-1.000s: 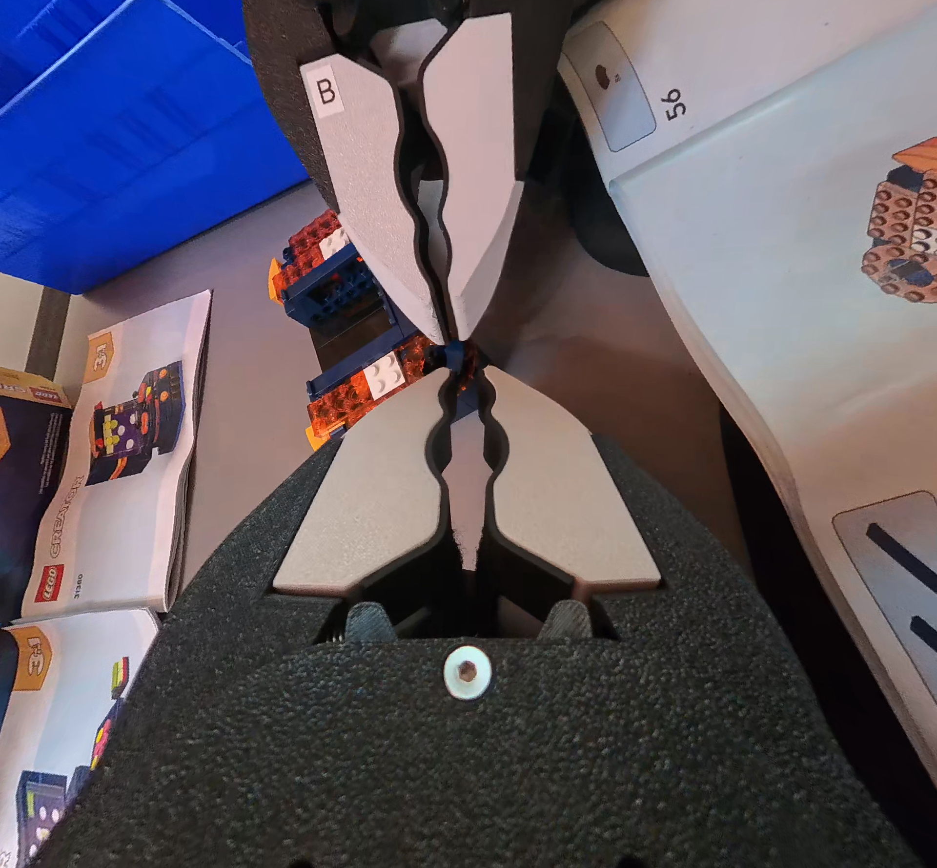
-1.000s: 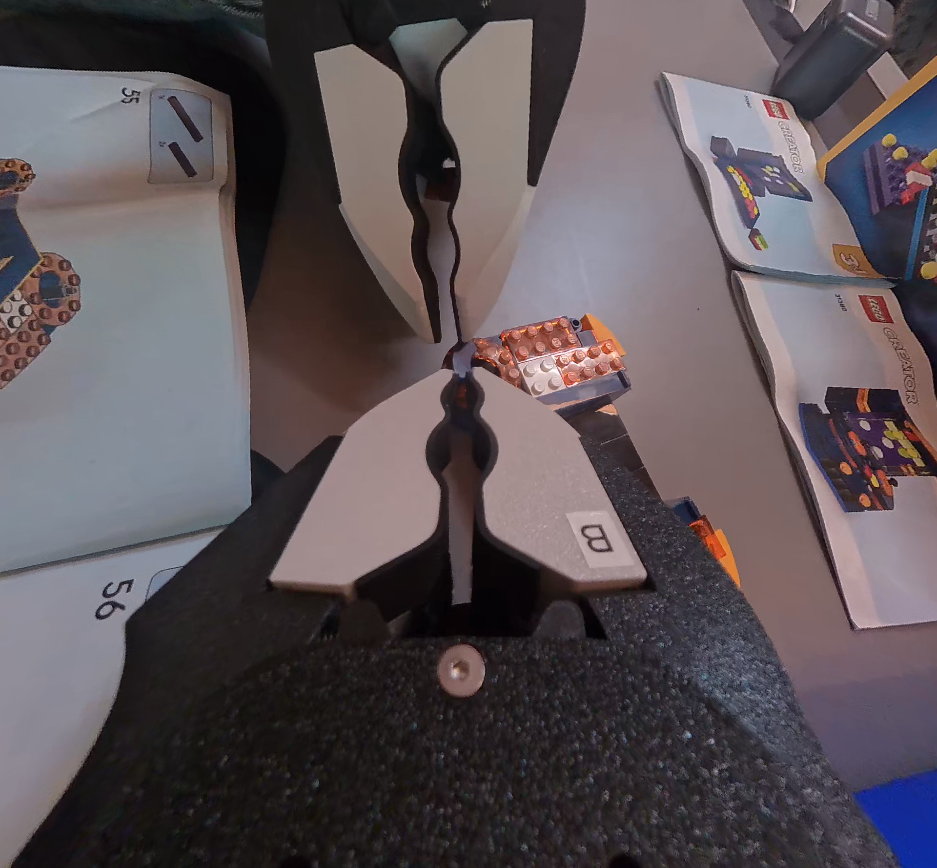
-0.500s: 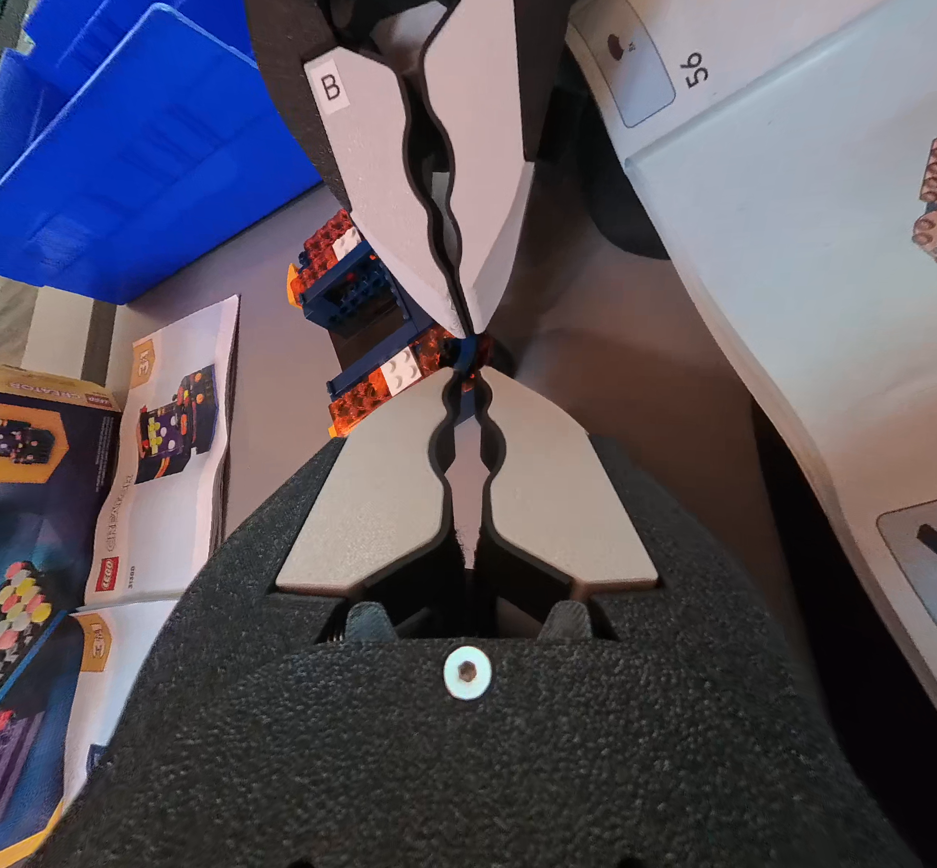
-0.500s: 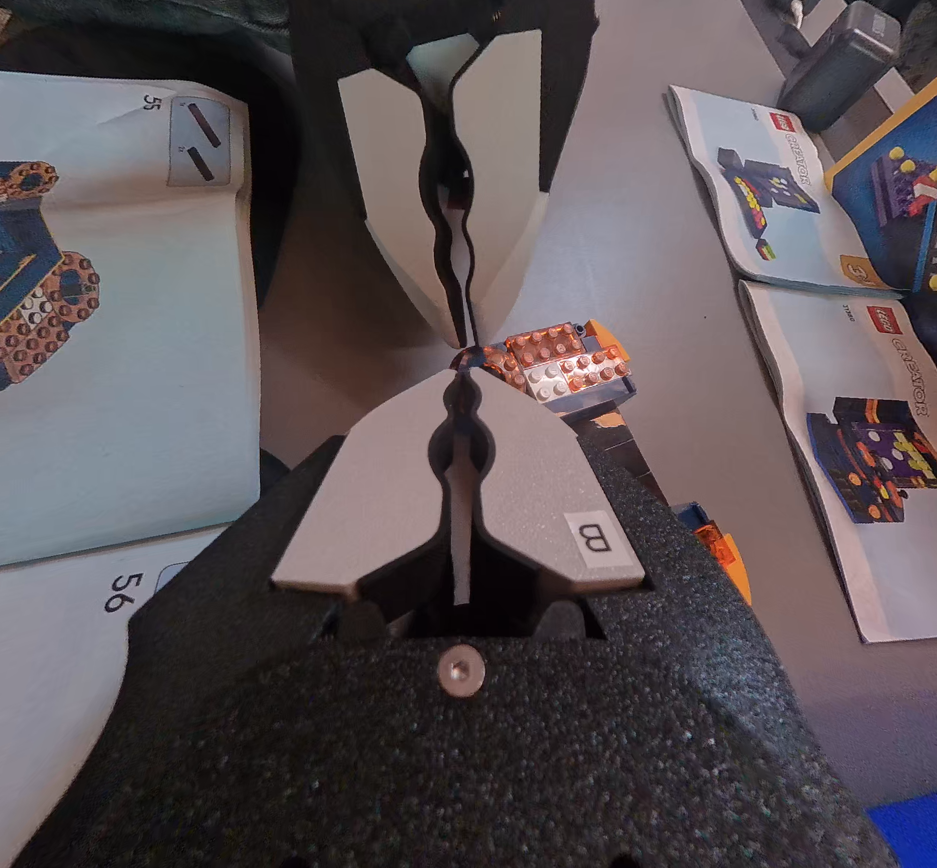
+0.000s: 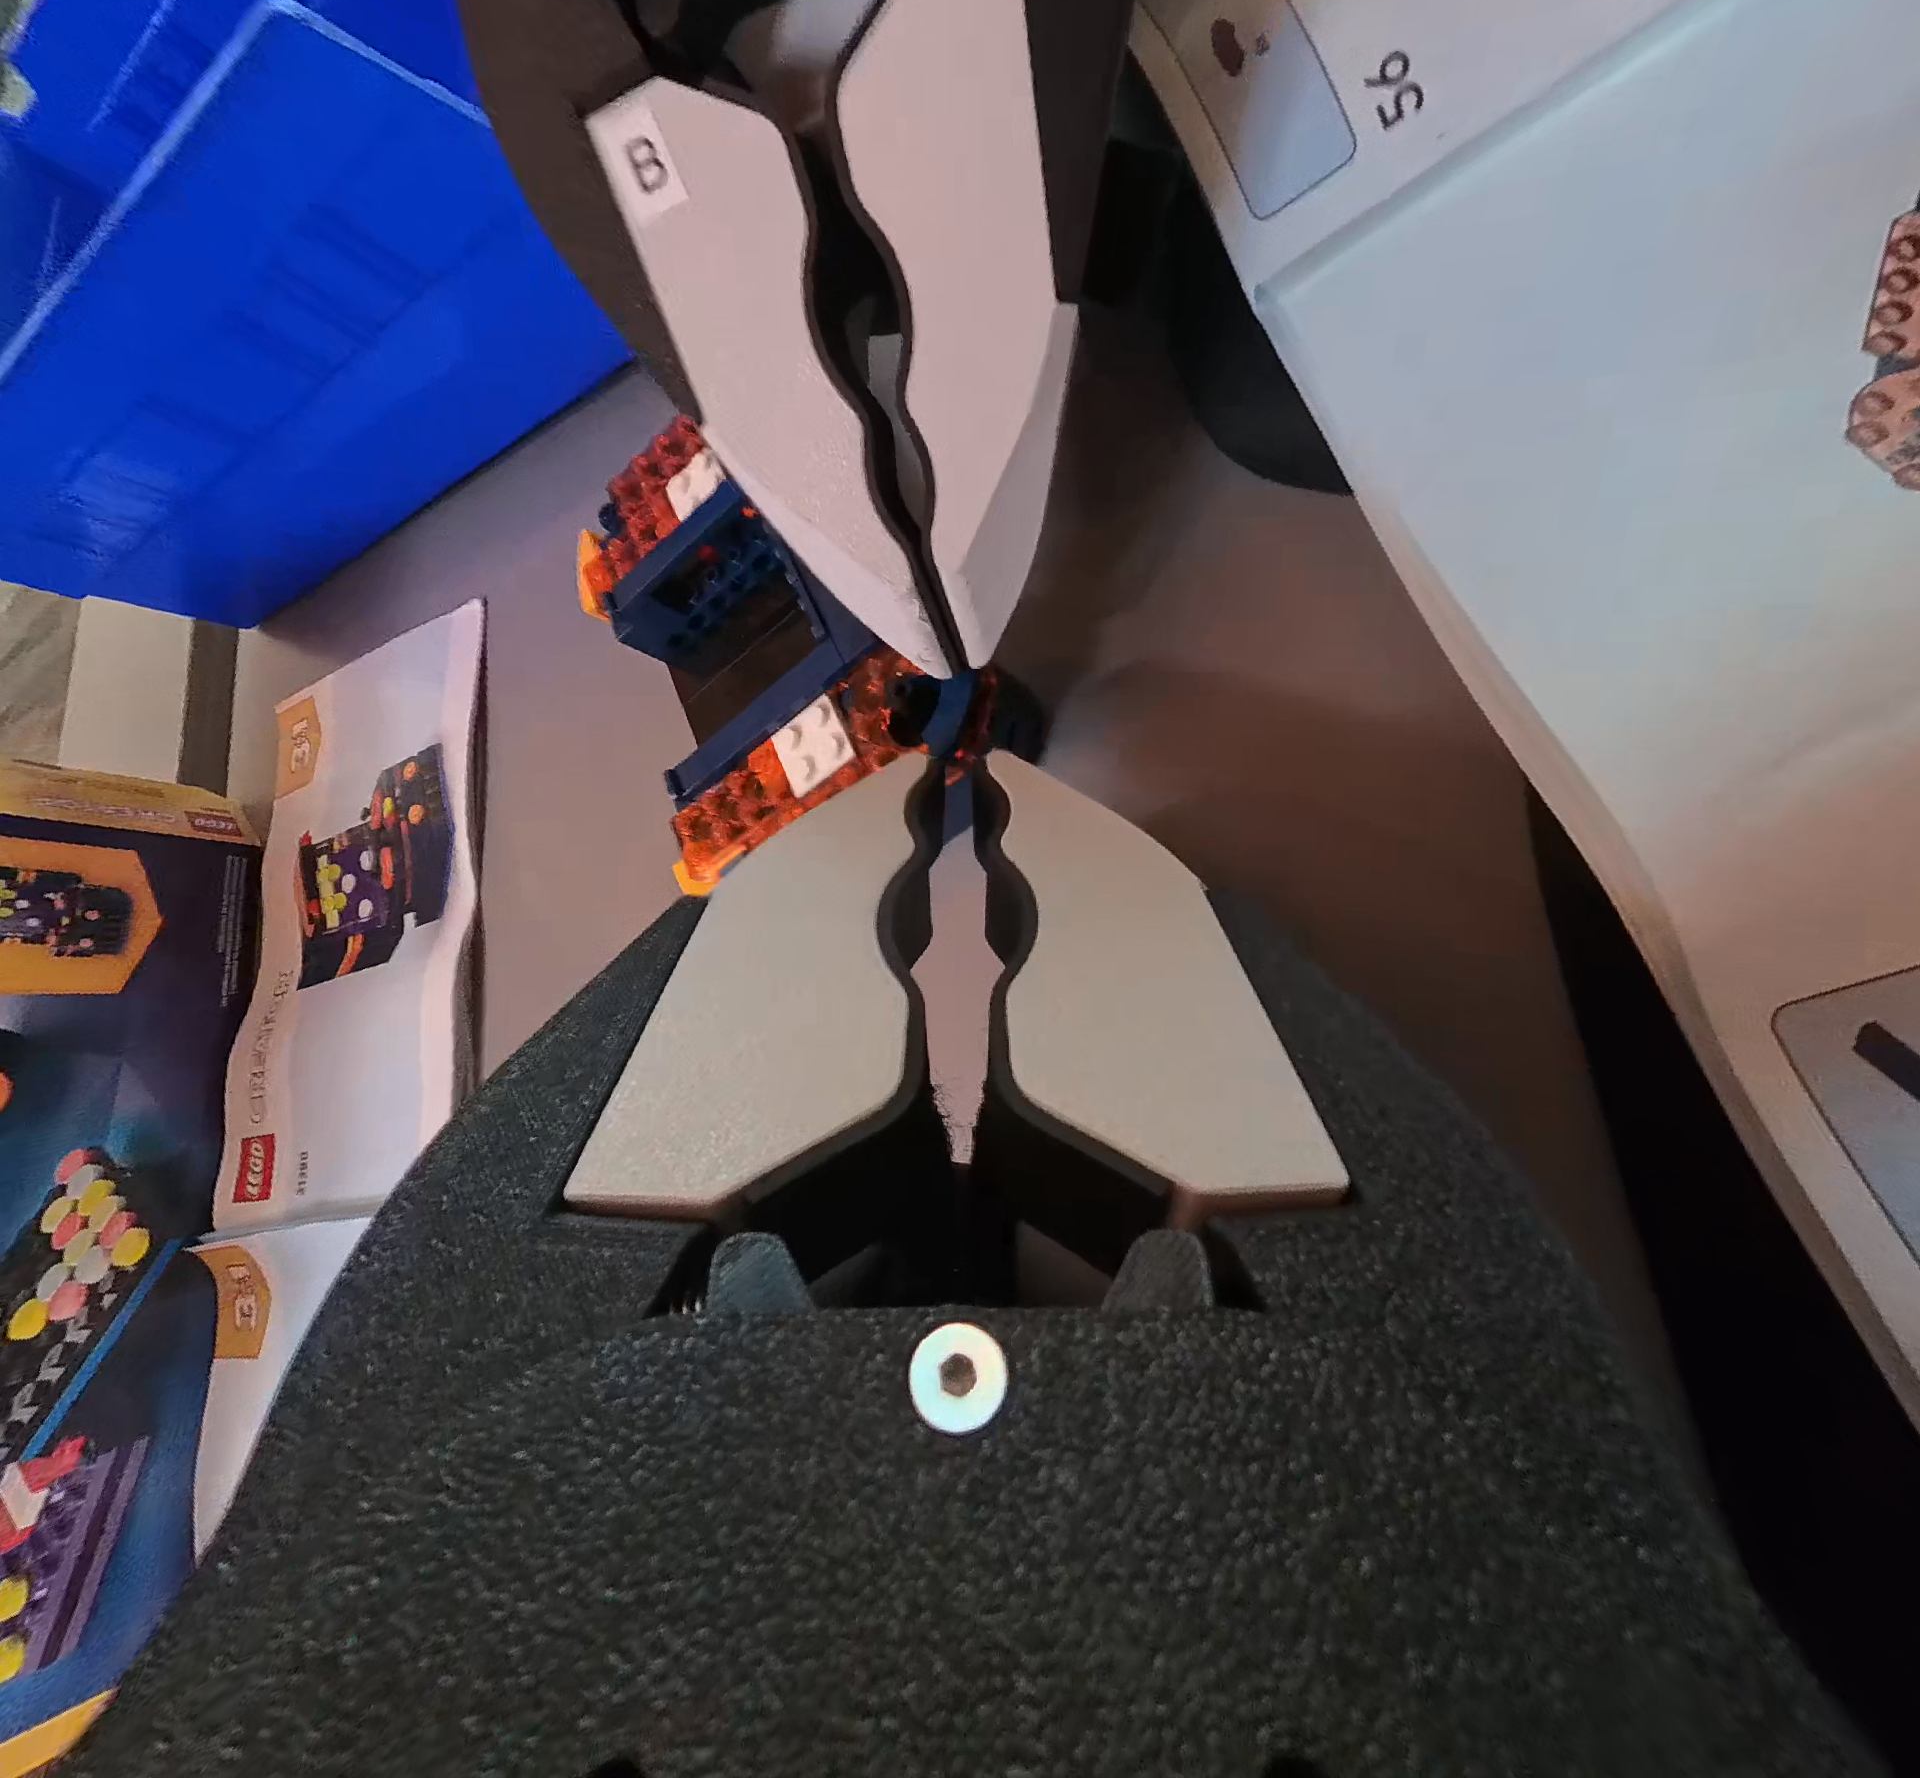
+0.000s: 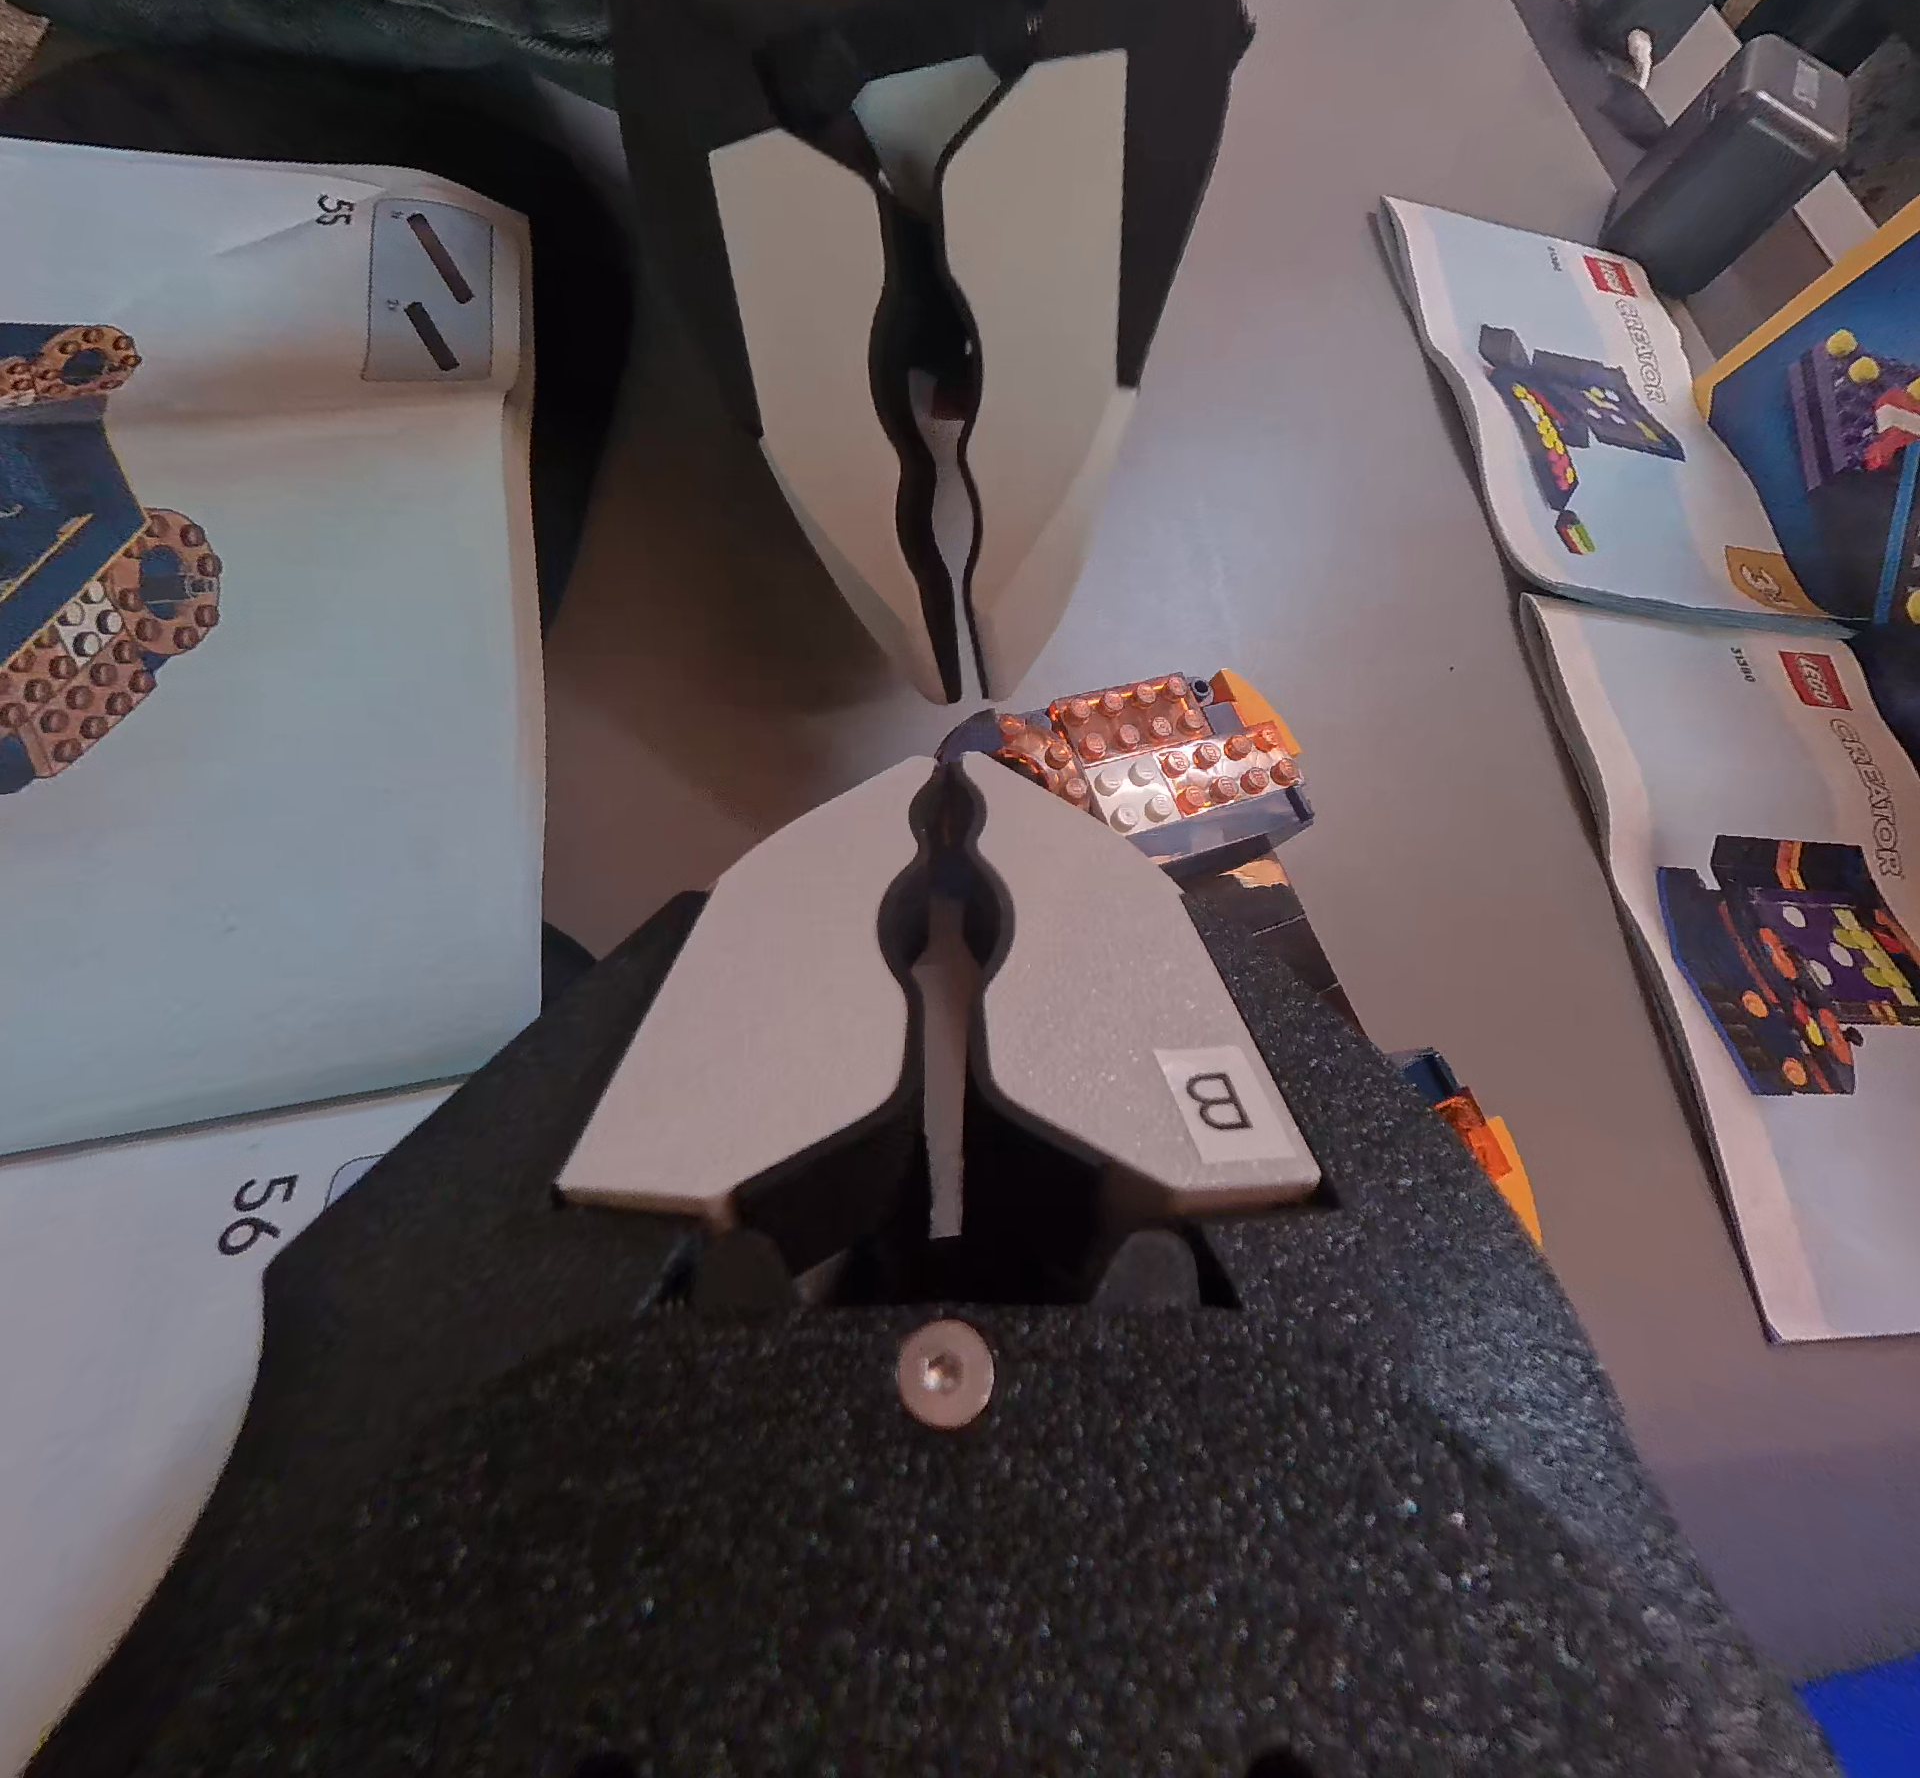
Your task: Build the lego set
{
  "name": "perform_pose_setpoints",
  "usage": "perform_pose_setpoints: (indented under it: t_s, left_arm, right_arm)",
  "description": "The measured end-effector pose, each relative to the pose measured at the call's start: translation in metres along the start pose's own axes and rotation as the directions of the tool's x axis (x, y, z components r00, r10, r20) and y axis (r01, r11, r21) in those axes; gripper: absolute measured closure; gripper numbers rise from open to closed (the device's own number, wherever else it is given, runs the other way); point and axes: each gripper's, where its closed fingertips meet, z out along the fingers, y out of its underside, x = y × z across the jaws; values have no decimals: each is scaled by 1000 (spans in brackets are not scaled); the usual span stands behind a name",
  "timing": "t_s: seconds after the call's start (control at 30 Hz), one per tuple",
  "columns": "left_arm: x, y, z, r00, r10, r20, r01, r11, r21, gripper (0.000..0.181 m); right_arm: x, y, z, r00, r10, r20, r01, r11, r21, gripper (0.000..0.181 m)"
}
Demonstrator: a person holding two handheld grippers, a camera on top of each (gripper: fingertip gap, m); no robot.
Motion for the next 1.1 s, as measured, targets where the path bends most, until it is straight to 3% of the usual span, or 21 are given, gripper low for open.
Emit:
perform_pose_setpoints:
  t_s: [0.17, 0.77, 0.97, 1.1]
  left_arm:
    - [-3, -11, -2, 1000, -24, 9, 23, 997, 80, 172]
    - [1, -6, 4, 999, 46, 20, -46, 999, 17, 180]
    - [4, -7, 5, 1000, -13, -17, 13, 1000, 16, 181]
    - [4, -8, 5, 989, -134, -62, 136, 990, 31, 181]
  right_arm:
    - [0, 0, 0, 1000, -3, -1, 3, 1000, 1, 181]
    - [-1, 0, 1, 998, 58, 24, -58, 998, 10, 181]
    - [-1, -1, 4, 994, 100, 36, -100, 995, 7, 181]
    - [0, -1, 4, 975, 209, 78, -210, 978, 10, 181]
